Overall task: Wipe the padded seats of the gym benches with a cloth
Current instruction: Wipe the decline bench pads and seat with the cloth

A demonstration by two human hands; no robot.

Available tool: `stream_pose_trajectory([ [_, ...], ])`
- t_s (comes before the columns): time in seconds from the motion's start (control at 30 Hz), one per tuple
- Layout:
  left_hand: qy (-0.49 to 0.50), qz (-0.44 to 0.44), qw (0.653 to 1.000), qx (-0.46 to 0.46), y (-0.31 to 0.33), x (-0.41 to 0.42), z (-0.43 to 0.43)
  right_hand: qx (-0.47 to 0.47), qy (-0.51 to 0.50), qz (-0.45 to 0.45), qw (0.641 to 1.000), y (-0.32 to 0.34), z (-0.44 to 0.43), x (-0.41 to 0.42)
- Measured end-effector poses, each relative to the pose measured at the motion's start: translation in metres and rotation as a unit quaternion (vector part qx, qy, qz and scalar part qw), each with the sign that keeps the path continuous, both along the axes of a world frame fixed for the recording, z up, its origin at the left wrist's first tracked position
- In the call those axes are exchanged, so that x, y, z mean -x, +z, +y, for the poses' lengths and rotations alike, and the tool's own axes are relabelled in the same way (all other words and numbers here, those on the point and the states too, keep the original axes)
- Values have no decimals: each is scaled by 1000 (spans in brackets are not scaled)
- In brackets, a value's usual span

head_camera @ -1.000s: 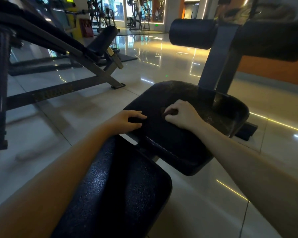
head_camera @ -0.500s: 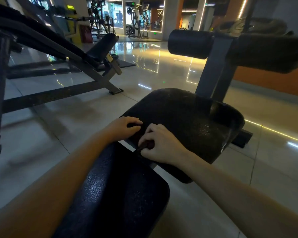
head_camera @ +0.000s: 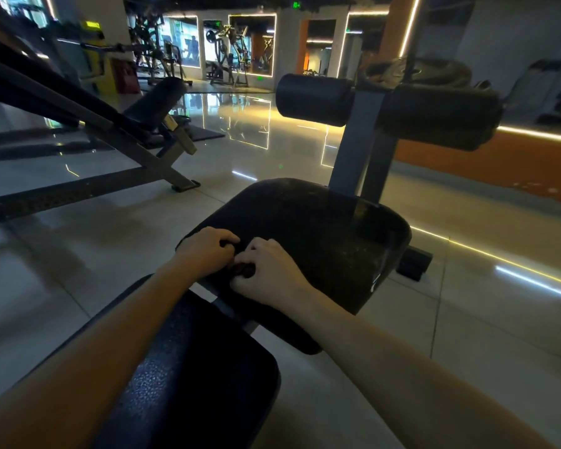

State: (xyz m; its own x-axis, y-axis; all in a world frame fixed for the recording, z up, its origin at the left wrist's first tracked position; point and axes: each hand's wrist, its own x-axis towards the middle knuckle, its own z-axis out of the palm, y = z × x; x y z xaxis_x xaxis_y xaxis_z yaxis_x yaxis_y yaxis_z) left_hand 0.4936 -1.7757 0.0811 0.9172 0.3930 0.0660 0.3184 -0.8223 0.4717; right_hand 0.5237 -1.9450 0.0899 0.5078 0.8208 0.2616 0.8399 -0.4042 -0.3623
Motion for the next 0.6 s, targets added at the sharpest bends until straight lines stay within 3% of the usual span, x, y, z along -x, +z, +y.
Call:
stream_pose_trajectory([
  [0.37, -46, -3, 999, -27, -10, 11, 4, -2, 74, 65, 995, -2, -88, -6],
  [0.43, -47, 6, 999, -9, -9, 12, 6, 1, 30, 47, 998, 2, -87, -32],
  [0.6, -47, 7, 999, -4, -9, 11, 6, -28, -217, -19, 976, 2, -95, -97],
])
